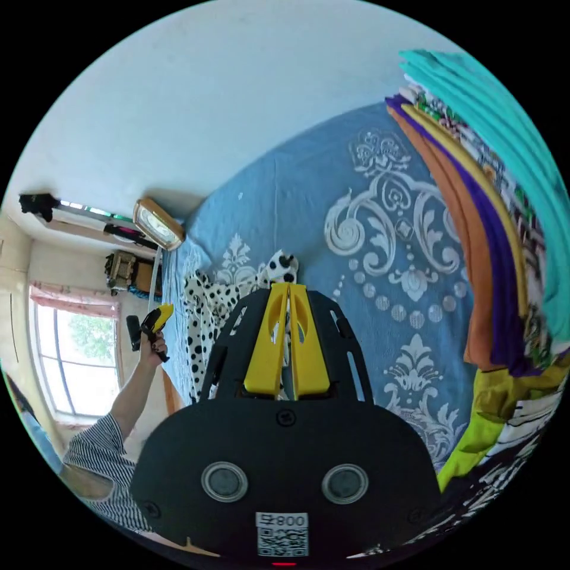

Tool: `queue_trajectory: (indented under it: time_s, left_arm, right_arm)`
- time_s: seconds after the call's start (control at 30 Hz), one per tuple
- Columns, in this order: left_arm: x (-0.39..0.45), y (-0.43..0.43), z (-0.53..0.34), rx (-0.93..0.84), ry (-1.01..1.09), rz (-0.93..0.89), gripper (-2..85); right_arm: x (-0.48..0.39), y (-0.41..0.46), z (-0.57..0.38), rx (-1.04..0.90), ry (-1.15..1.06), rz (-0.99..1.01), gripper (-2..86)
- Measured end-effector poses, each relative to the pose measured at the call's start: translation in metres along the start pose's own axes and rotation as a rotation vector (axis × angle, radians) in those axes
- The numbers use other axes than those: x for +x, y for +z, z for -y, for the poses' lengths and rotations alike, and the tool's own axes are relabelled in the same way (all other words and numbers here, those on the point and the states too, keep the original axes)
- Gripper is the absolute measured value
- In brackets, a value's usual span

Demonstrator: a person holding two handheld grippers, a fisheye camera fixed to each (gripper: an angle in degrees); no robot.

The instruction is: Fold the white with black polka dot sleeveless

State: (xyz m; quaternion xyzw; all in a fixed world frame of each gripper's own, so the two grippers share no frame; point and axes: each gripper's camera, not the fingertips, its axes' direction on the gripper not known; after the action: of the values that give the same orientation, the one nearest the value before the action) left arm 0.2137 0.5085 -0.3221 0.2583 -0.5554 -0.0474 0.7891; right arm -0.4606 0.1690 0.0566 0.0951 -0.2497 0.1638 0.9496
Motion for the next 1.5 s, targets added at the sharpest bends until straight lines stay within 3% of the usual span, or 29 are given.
queue_trajectory:
  time_s: [0.2,0.37,0.63,1.0,1.23,1.5]
  left_arm:
    - [-0.016,-0.033,-0.061,-0.011,-0.066,-0.011,8.0]
    - [-0.007,-0.056,-0.131,-0.127,-0.13,0.05,9.2]
    - [0.009,-0.035,-0.151,-0.231,-0.158,0.109,10.4]
    - [0.032,-0.006,-0.129,-0.337,-0.119,0.245,2.6]
    - [0.035,-0.033,-0.139,-0.238,-0.147,0.174,1.1]
    - [0.032,-0.045,-0.155,-0.238,-0.161,0.169,1.0]
  right_arm:
    - [-0.008,0.037,-0.101,-0.052,-0.019,0.121,0.1]
    - [-0.031,0.051,-0.198,-0.12,0.018,0.125,0.1]
    - [-0.062,0.074,-0.312,-0.141,0.147,0.144,0.8]
    - [-0.108,0.112,-0.371,-0.193,0.144,0.024,5.1]
    - [-0.14,0.133,-0.393,-0.236,0.087,-0.083,7.5]
    - [-0.169,0.165,-0.399,-0.325,0.056,-0.243,6.5]
